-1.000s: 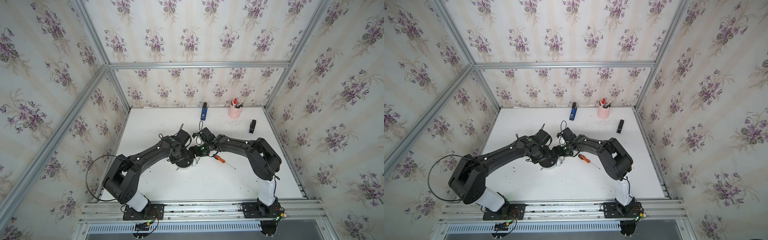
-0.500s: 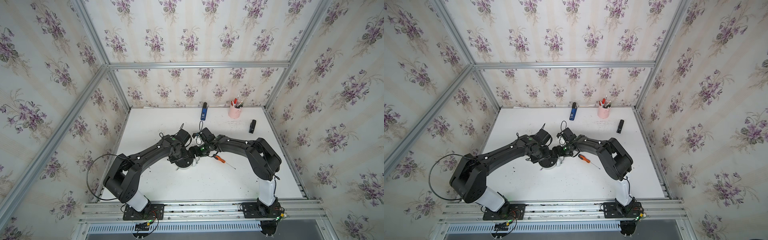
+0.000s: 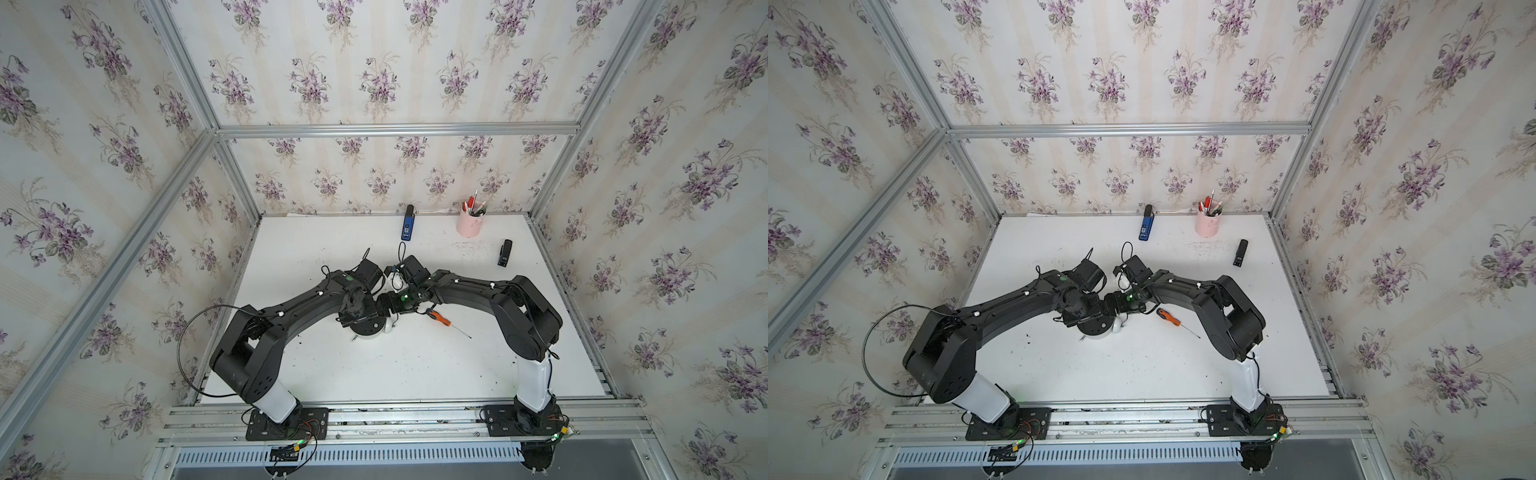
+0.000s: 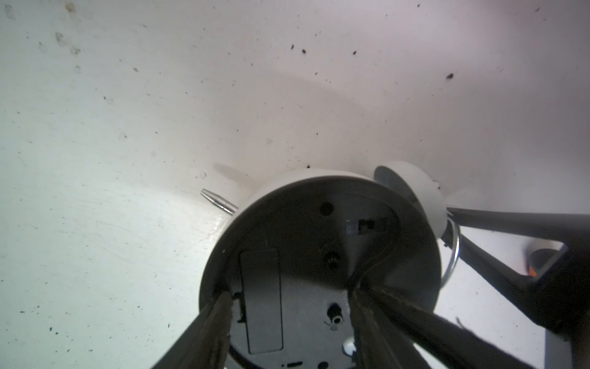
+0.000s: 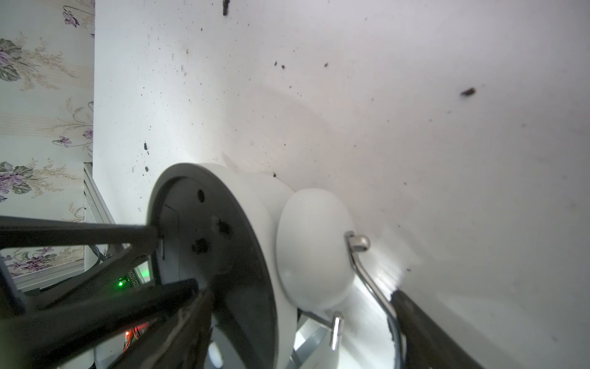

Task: Remove the battery from the alarm
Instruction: Remove the cover from the alarm.

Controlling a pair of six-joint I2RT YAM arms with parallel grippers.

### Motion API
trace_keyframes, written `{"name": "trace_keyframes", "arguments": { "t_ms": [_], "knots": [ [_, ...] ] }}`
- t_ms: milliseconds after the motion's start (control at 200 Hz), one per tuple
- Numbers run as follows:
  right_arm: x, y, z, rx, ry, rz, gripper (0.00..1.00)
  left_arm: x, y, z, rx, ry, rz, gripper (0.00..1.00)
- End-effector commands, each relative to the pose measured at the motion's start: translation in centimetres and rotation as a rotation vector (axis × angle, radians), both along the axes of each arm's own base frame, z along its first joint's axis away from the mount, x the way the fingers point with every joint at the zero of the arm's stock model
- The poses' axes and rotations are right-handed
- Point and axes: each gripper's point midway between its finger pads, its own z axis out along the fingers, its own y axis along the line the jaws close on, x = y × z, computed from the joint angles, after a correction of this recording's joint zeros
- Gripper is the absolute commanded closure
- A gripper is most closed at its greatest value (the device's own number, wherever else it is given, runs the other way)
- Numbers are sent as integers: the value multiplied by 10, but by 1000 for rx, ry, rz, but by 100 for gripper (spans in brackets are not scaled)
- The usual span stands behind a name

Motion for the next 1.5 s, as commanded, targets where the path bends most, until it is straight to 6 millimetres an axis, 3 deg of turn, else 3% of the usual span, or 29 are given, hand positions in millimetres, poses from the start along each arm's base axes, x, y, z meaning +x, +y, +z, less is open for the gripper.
{"name": "trace_keyframes", "arguments": {
  "t_ms": [0,375,609,1009,1464,1499],
  "knots": [
    [-15,-40,-36,-224,50,-29,14,-11,9,-8,45,47,-4,37],
    [-17,-40,-39,-223,60,-27,14,-12,-2,-23,-71,-17,22,44],
    [-19,-38,-41,-218,69,-22,15,-9,-12,-29,-167,-75,46,56],
    [-24,-36,-46,-223,86,-10,16,4,-30,-18,-298,-204,40,64],
    [-24,-34,-48,-218,93,-5,19,6,-31,-8,-344,-276,23,68],
    [-24,-34,-48,-218,92,-5,19,8,-31,3,-365,-309,22,69]
  ]
}}
